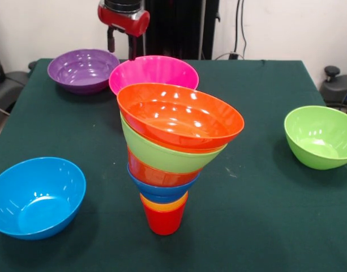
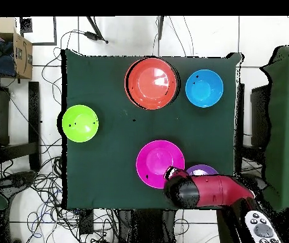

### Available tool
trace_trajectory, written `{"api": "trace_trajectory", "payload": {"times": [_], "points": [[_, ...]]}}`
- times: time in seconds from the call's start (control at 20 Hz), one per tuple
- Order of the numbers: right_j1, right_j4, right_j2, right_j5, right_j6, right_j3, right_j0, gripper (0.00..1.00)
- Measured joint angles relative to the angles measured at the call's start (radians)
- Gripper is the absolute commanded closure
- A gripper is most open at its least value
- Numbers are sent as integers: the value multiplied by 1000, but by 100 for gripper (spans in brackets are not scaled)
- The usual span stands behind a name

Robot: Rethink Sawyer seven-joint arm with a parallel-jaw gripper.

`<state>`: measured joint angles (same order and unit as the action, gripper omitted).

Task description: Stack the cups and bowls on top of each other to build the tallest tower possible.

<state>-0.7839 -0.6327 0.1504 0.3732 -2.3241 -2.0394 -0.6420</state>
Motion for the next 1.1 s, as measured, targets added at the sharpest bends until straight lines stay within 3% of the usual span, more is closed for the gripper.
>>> {"api": "trace_trajectory", "payload": {"times": [0.6,1.1], "points": [[50,24,-88,-121,0,0,64,0],[124,84,-195,-230,0,-1,158,0]]}}
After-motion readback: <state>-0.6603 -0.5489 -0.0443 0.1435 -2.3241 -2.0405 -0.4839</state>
